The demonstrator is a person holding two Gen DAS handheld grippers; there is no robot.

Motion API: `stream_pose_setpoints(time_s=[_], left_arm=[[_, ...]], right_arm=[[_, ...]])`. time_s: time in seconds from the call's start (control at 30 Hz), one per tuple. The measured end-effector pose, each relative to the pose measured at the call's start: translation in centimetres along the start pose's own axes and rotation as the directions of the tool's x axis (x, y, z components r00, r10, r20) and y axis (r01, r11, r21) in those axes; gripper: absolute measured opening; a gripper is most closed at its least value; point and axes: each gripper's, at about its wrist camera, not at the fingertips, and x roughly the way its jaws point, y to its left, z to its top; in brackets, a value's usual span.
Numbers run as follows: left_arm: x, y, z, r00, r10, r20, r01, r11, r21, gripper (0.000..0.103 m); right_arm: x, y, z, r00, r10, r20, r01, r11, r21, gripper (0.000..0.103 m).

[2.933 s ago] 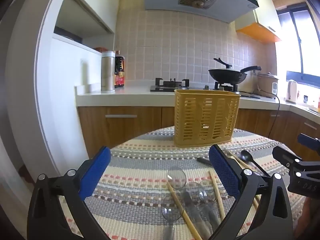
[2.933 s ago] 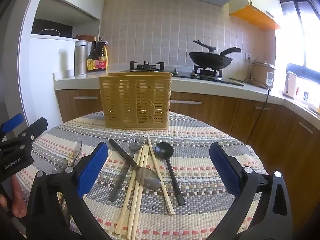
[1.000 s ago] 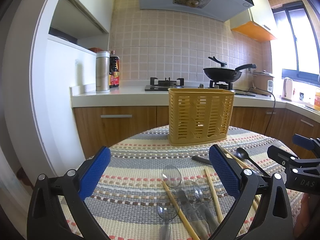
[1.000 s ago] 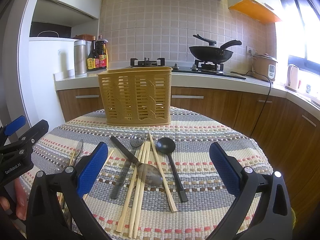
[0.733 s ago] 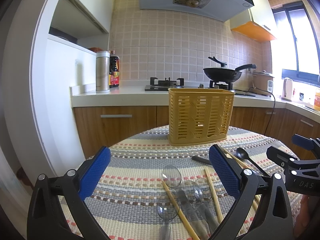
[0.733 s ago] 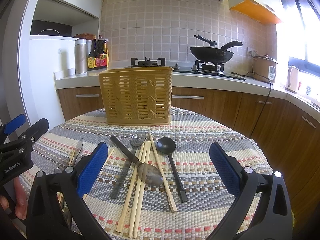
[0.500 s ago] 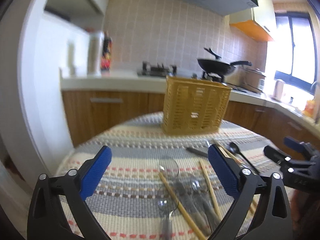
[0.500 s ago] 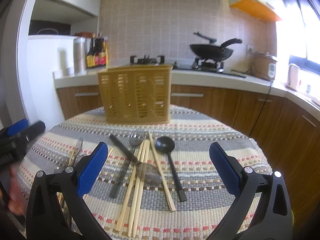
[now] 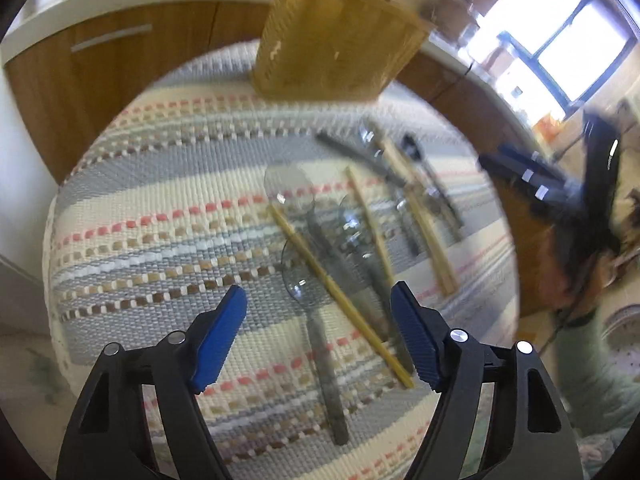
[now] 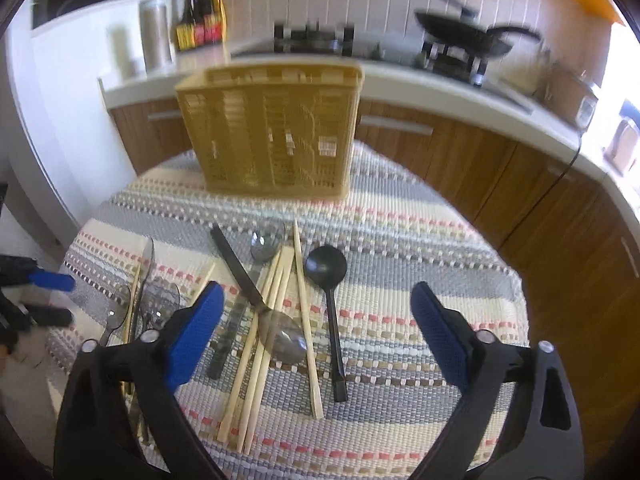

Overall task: Organize utensils
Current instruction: 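Grasp the black plastic spoon with the right tool while the left tool grasps a clear plastic spoon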

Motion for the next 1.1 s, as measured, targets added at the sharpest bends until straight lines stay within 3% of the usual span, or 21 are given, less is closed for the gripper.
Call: stream_pose_setpoints(time_s=[0.07, 0.13, 0.2, 0.3, 0.47, 0.57, 0.73, 1.0, 1.1], left_arm=[[1.3, 0.0, 0.3, 0.998, 0.050, -0.041, -0.049, 0.999, 0.008, 0.064], [2.8, 0.0, 0.2, 0.995, 0.046, -0.090, -0.045, 0.999, 0.007, 0.055], [3.5, -0.3, 0.0, 0.991, 0.041, -0.130, -0.038, 0.999, 0.021, 0.055], [4.7, -1.2, 0.3, 0.984, 0.102, -0.146, -0.092, 0.993, 0.076, 0.053], [6.8, -2.9, 1.4, 0.965, 0.212, -0.152, -0.191, 0.971, 0.142, 0.049], [7.6, -3.6, 2.2, 0.951, 0.279, -0.134, -0.258, 0.953, 0.157, 0.030], [7.2, -1.8, 3.4, 0.969, 0.228, -0.099, -0.220, 0.972, 0.085, 0.030], [7.3, 1.4, 5.7, 0.976, 0.201, -0.080, -0.199, 0.979, 0.030, 0.032], [7.3, 1.9, 5.5, 0.978, 0.186, -0.089, -0.185, 0.983, 0.024, 0.039]], right_arm=[[1.3, -0.6, 0.9, 0.995, 0.016, -0.095, -0.015, 1.000, 0.006, 0.080], [2.3, -1.0, 1.3, 0.988, 0.036, -0.151, -0.036, 0.999, 0.001, 0.073], [3.5, -1.7, 1.7, 0.978, 0.044, -0.206, -0.044, 0.999, 0.006, 0.069], [5.3, -2.9, 2.1, 0.957, 0.095, -0.275, -0.082, 0.995, 0.060, 0.060], [8.6, -3.6, 2.7, 0.922, 0.154, -0.356, -0.117, 0.986, 0.122, 0.059], [10.2, -3.4, 2.7, 0.907, 0.114, -0.406, -0.087, 0.993, 0.086, 0.049], [11.9, -2.9, 2.6, 0.891, 0.086, -0.446, -0.080, 0.996, 0.034, 0.038], [13.2, -1.1, 4.7, 0.893, 0.061, -0.446, -0.075, 0.997, -0.012, 0.039], [13.8, -0.4, 5.4, 0.891, 0.056, -0.450, -0.075, 0.997, -0.022, 0.039]])
